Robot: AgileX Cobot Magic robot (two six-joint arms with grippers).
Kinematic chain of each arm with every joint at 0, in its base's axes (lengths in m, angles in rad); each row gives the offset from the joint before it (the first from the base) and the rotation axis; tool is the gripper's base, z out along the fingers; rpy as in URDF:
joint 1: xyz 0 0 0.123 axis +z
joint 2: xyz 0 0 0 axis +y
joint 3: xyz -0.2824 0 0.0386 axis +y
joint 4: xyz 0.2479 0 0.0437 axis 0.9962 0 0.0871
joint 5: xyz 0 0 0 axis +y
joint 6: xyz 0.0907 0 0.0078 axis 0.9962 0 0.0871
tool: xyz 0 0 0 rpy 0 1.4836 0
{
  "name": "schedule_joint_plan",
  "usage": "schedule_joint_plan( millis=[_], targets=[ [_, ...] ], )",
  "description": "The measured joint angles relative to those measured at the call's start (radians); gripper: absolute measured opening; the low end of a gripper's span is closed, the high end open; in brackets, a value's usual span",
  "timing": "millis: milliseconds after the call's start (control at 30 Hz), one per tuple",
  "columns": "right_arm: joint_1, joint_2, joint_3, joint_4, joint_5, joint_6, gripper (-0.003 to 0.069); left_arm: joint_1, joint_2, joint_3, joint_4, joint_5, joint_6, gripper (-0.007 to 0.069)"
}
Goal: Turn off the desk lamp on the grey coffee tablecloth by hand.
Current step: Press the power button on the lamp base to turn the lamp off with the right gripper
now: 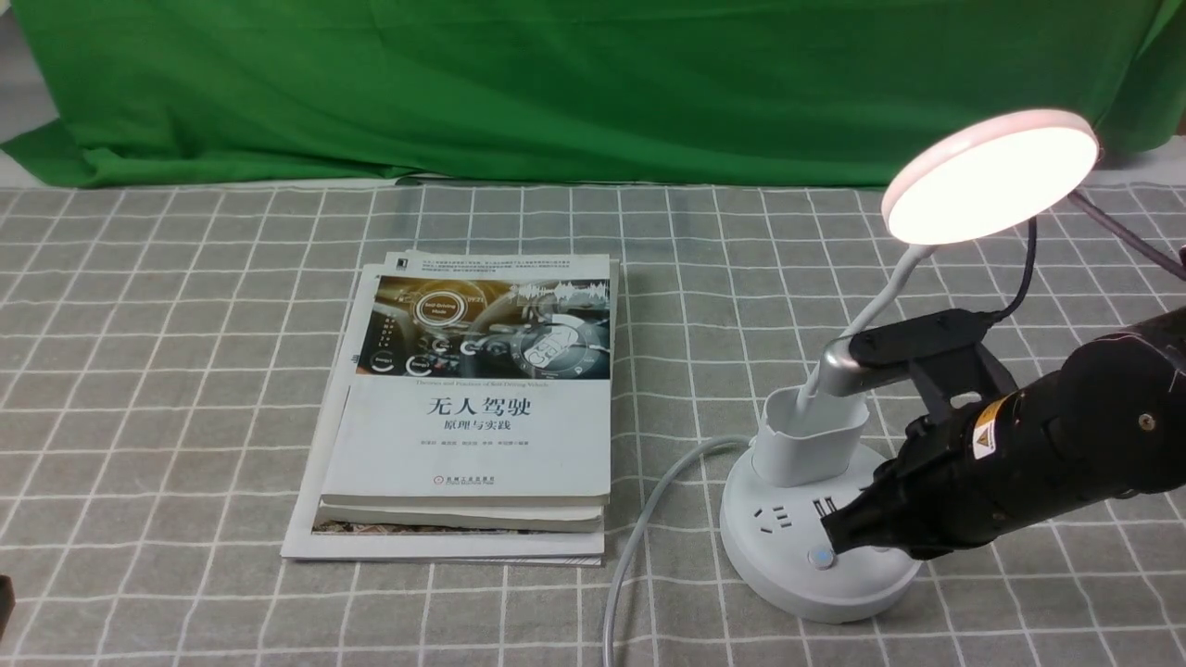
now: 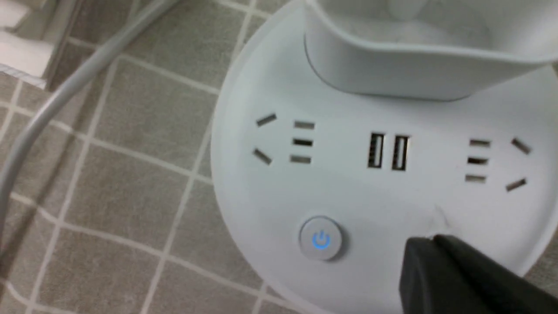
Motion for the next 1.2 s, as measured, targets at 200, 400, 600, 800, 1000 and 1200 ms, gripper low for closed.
schedule_joint_plan(
  millis=[200, 400, 600, 800, 1000, 1200],
  targets=[
    [0.0, 0.034, 0.0, -0.045, -0.023, -0.03, 0.0046, 0.0, 0.0, 0.0, 0.0, 0.0, 0.0, 0.002],
    [0.0, 0.049, 0.0, -0.068, -0.037, -0.034, 0.0048, 0.0, 0.0, 0.0, 0.0, 0.0, 0.0, 0.002],
    [0.0, 0.071, -0.006, -0.07, -0.038, -0.035, 0.0048, 0.0, 0.0, 0.0, 0.0, 0.0, 0.0, 0.002],
    [0.0, 0.084, -0.012, -0.072, -0.044, -0.036, 0.0052, 0.0, 0.0, 0.0, 0.0, 0.0, 0.0, 0.002],
    [0.0, 0.084, -0.012, -0.072, -0.059, -0.033, 0.0057, 0.0, 0.0, 0.0, 0.0, 0.0, 0.0, 0.002],
    [0.0, 0.067, -0.005, -0.072, -0.104, -0.03, 0.0057, 0.0, 0.0, 0.0, 0.0, 0.0, 0.0, 0.002]
  ],
)
